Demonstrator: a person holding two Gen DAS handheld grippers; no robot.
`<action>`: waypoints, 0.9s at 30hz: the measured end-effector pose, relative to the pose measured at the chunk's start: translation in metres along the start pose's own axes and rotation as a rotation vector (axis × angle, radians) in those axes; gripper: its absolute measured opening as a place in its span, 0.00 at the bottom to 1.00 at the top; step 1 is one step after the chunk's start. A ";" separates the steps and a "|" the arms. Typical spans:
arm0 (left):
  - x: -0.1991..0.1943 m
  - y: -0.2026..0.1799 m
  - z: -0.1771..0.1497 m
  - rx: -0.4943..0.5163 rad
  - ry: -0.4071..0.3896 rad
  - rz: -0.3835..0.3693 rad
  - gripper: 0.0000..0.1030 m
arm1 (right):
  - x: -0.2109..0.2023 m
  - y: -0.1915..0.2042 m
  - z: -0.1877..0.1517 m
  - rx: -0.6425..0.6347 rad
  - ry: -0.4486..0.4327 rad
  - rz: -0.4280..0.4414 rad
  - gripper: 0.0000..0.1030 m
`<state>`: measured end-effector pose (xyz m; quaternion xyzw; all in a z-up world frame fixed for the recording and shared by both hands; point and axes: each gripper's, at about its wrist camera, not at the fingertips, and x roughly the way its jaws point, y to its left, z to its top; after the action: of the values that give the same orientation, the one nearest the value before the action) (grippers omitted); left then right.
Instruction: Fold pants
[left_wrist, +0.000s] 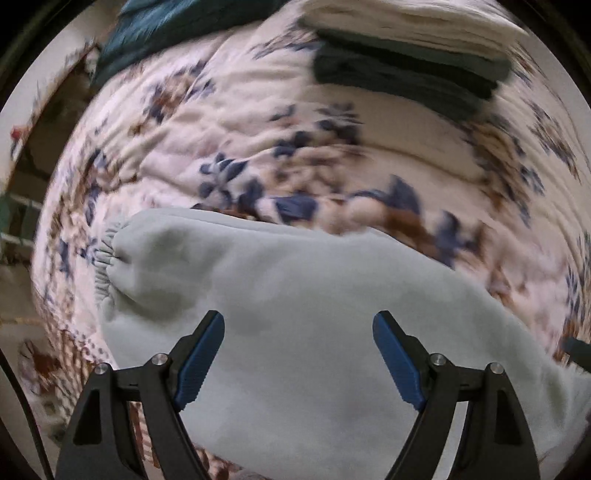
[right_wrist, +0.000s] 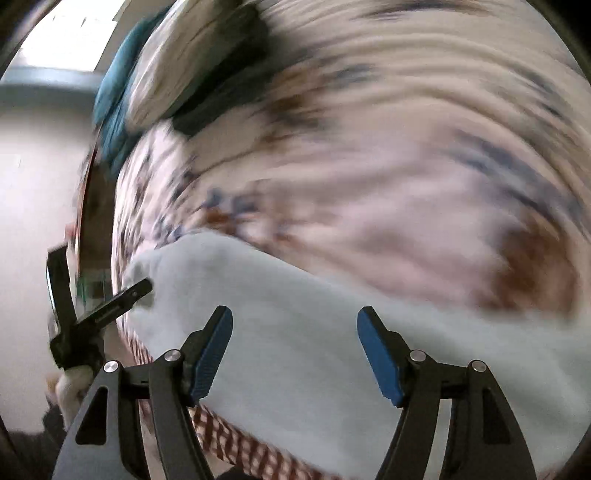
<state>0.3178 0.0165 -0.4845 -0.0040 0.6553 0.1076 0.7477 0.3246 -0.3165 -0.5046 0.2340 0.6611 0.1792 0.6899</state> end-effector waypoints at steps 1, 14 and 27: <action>0.008 0.009 0.006 -0.014 0.015 -0.002 0.79 | 0.020 0.019 0.018 -0.058 0.033 -0.012 0.70; 0.062 0.078 0.004 -0.288 0.297 -0.229 0.79 | 0.165 0.119 0.066 -0.429 0.310 -0.027 0.30; 0.073 -0.011 0.032 -0.196 0.489 -0.354 0.79 | 0.112 0.114 0.017 -0.439 0.192 0.102 0.17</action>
<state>0.3598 0.0220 -0.5534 -0.2159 0.7911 0.0343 0.5713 0.3557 -0.1614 -0.5333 0.0936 0.6562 0.3746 0.6483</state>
